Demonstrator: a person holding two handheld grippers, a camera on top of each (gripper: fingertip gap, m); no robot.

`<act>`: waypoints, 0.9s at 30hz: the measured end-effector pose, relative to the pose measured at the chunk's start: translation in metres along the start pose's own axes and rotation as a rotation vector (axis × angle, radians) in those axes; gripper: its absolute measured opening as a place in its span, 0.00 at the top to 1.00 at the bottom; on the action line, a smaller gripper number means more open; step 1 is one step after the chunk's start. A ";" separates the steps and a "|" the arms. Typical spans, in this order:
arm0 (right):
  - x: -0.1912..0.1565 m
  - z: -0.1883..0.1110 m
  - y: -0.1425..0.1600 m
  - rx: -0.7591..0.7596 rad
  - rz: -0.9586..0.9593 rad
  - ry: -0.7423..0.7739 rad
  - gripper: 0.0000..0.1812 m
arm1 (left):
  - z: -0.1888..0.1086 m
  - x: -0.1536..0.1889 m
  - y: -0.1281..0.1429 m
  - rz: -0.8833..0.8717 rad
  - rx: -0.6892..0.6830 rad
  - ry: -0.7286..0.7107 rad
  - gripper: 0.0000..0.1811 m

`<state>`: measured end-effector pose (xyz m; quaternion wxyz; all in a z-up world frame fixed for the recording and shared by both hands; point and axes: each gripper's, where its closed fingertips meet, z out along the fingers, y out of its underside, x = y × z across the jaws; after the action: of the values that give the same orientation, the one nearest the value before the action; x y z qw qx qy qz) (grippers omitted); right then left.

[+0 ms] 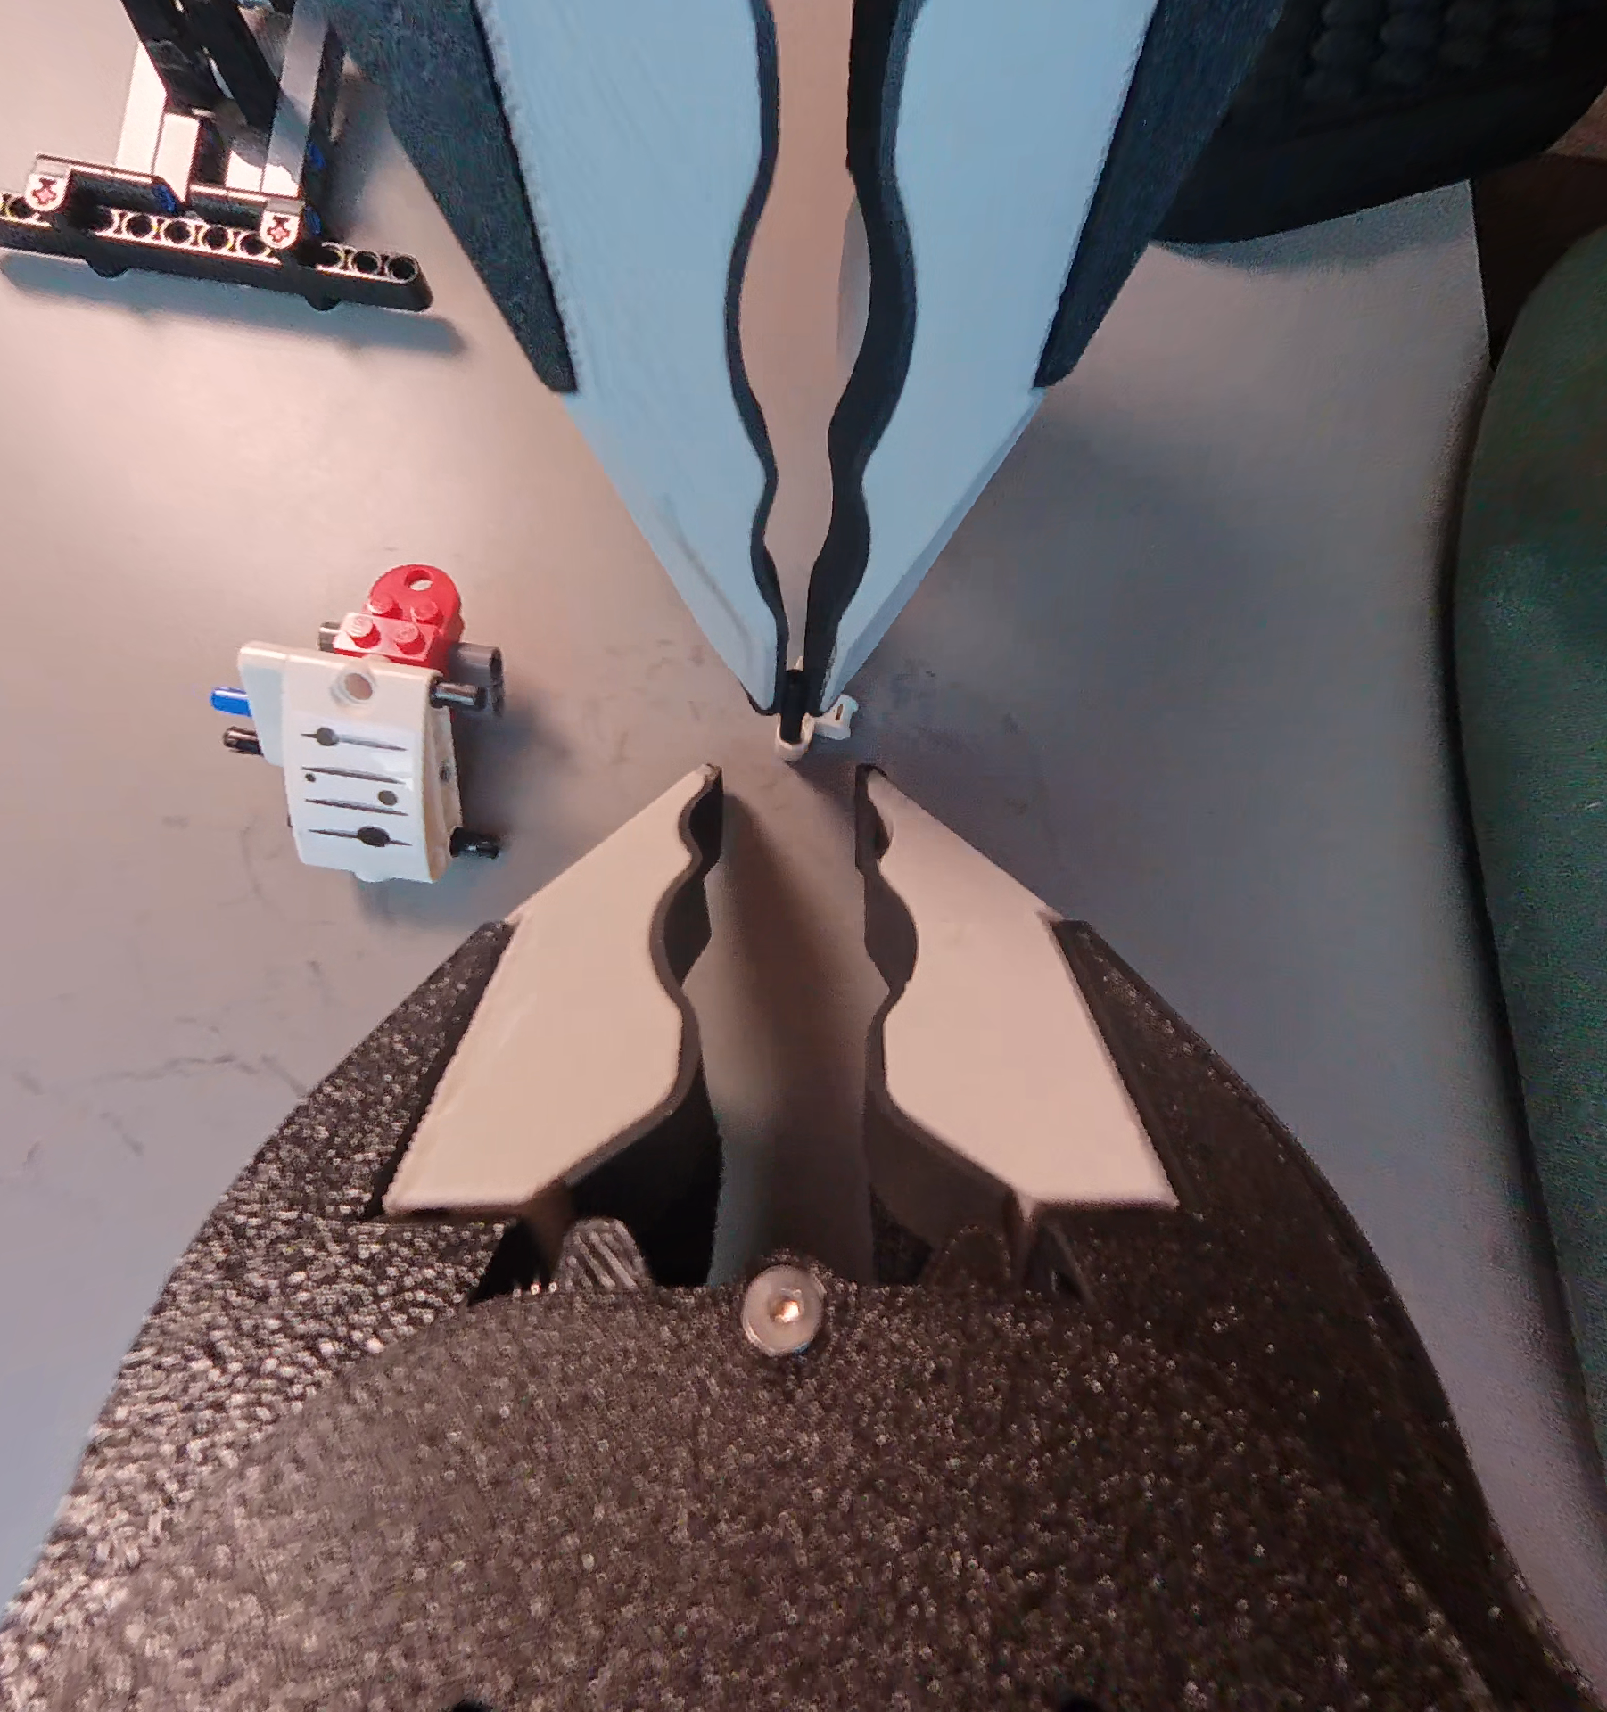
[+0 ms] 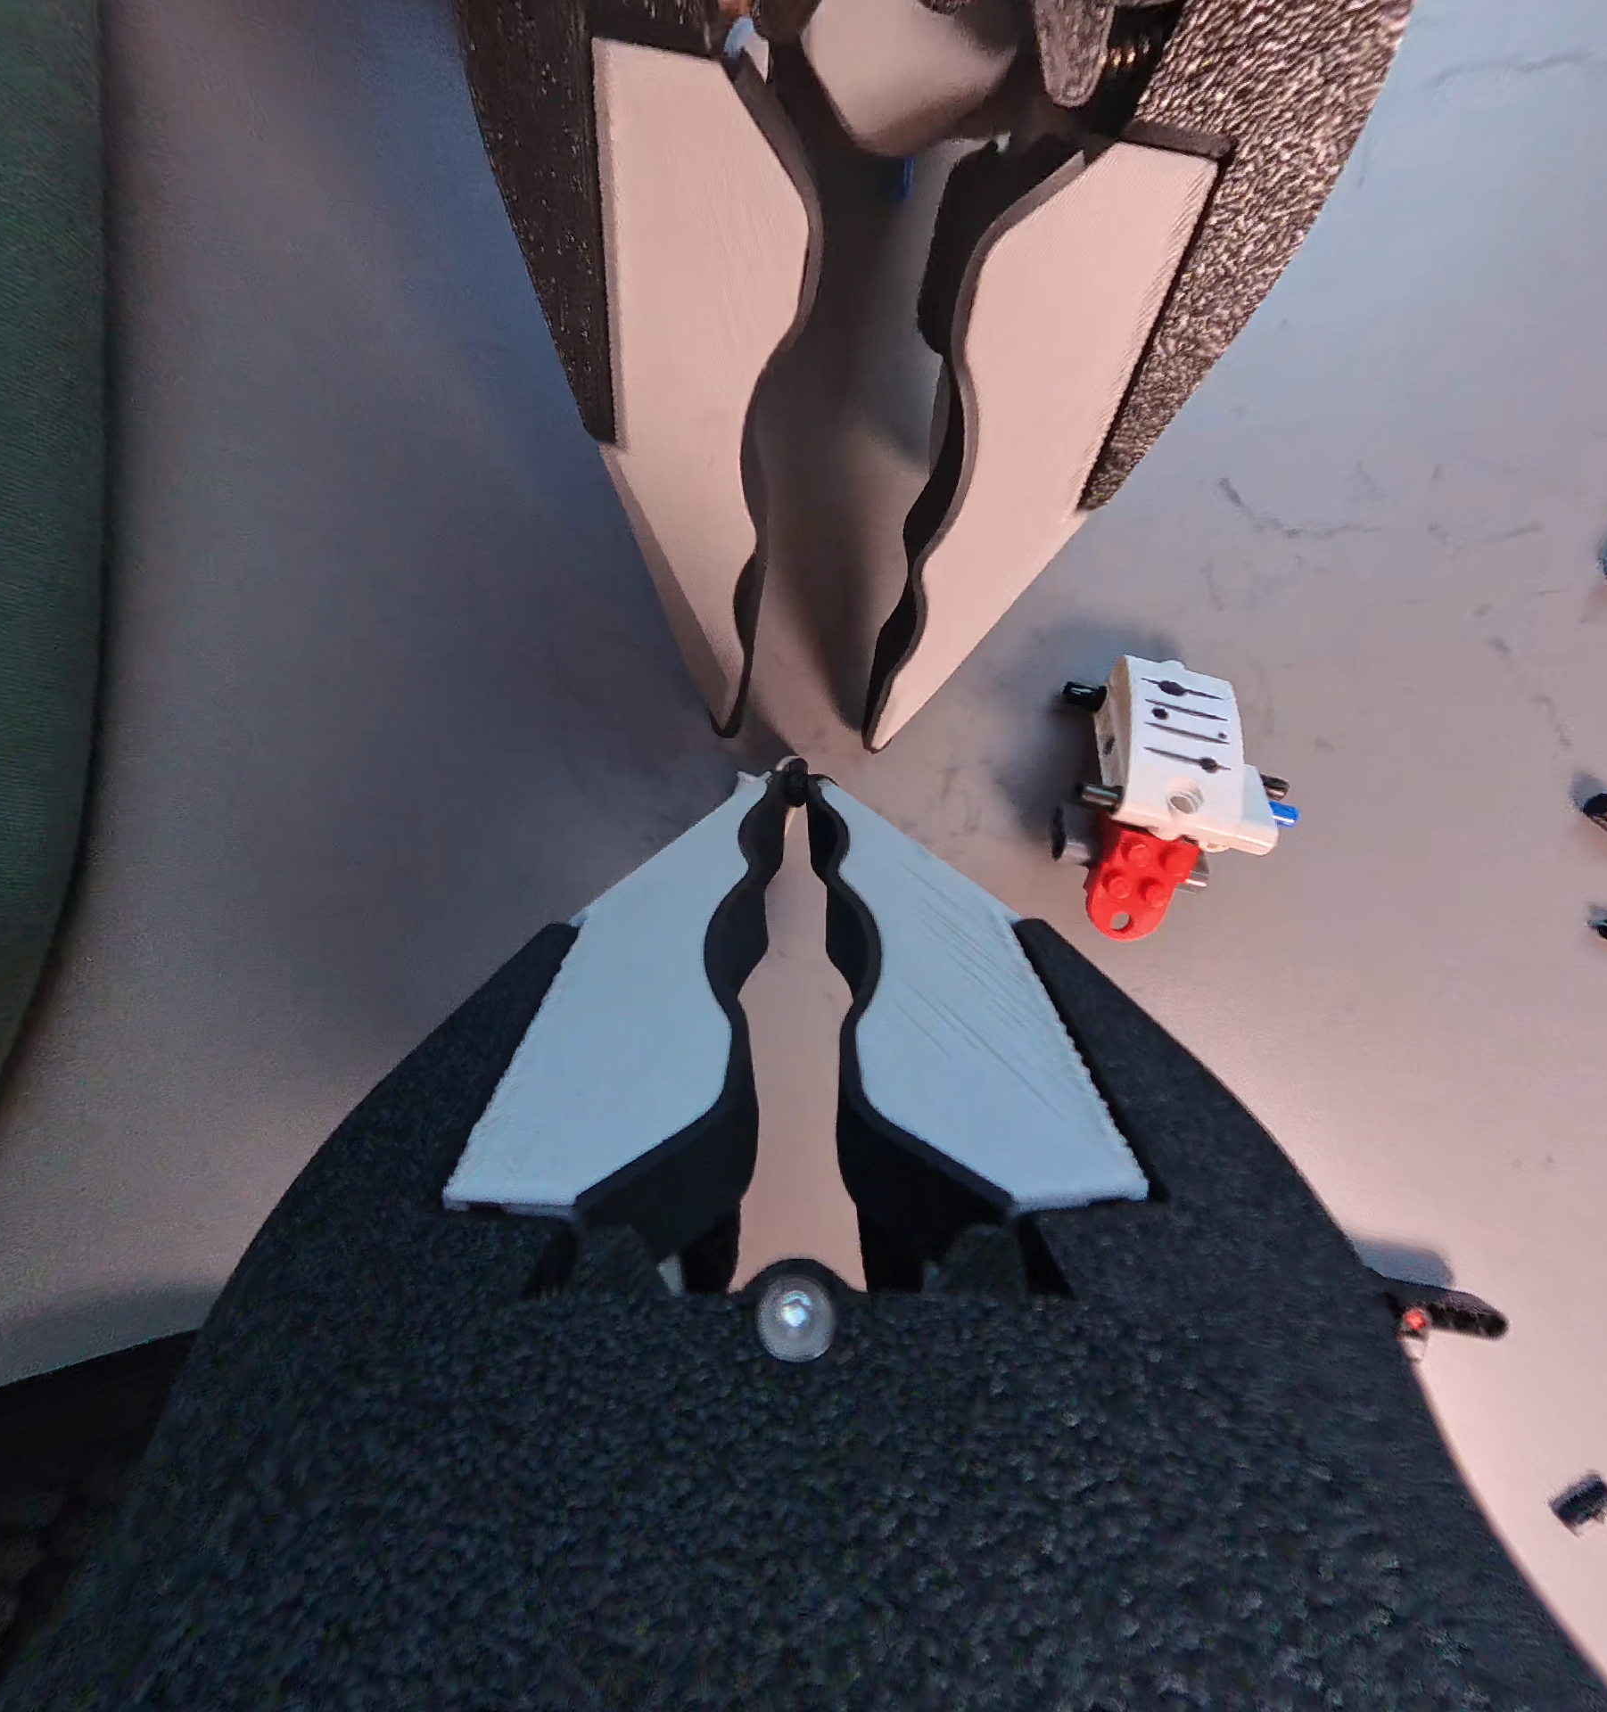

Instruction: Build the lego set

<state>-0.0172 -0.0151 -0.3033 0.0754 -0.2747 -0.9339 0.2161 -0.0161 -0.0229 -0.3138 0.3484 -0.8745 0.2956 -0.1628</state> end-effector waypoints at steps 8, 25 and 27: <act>-0.001 0.002 0.002 -0.133 -0.075 -0.010 0.98 | 0.005 -0.002 -0.002 -0.015 0.025 -0.020 0.93; -0.008 0.002 0.003 -0.210 -0.269 -0.043 0.98 | -0.017 0.028 -0.004 -0.022 0.079 0.055 0.91; -0.009 0.000 0.005 -0.204 -0.249 -0.056 0.98 | -0.018 0.034 -0.002 -0.007 0.076 0.029 0.90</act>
<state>-0.0074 -0.0160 -0.3053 0.0474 -0.1570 -0.9795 0.1168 0.0017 -0.0525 -0.2972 0.3767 -0.8590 0.2913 -0.1880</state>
